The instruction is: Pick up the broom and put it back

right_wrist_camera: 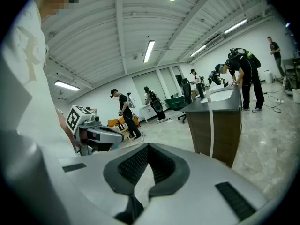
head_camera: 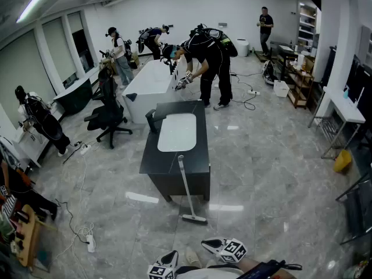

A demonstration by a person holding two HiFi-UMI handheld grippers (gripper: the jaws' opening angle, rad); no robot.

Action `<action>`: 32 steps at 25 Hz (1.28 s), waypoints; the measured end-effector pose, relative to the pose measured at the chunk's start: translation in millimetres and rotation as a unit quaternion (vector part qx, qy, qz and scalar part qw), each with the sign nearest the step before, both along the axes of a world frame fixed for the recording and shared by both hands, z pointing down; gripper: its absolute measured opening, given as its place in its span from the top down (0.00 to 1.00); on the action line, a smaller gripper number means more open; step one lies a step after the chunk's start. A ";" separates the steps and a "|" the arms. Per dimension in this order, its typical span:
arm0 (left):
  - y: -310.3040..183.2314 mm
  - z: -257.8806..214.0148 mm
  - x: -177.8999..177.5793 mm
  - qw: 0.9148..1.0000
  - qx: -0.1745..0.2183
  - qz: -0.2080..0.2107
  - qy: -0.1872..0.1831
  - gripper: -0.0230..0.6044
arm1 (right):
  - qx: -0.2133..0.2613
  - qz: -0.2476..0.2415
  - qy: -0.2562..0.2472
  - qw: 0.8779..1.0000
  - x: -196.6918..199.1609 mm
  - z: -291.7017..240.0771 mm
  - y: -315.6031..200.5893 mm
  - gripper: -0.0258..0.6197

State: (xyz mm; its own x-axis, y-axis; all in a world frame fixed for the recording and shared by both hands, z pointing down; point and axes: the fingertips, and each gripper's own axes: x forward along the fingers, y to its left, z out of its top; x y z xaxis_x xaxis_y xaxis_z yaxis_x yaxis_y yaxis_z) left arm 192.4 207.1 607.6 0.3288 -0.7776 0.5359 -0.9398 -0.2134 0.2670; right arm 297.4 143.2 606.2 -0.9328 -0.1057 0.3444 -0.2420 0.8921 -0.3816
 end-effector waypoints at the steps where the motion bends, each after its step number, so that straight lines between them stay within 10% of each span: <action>1: 1.5 -1.1 -0.8 1.000 0.001 -0.003 0.001 0.94 | 0.001 -0.002 -0.001 1.000 -1.2 -0.7 0.5 0.93; 32: -47.6 8.8 -133.6 0.998 0.004 0.036 0.046 0.94 | 0.000 0.086 0.048 0.995 -109.5 0.0 -45.2 0.93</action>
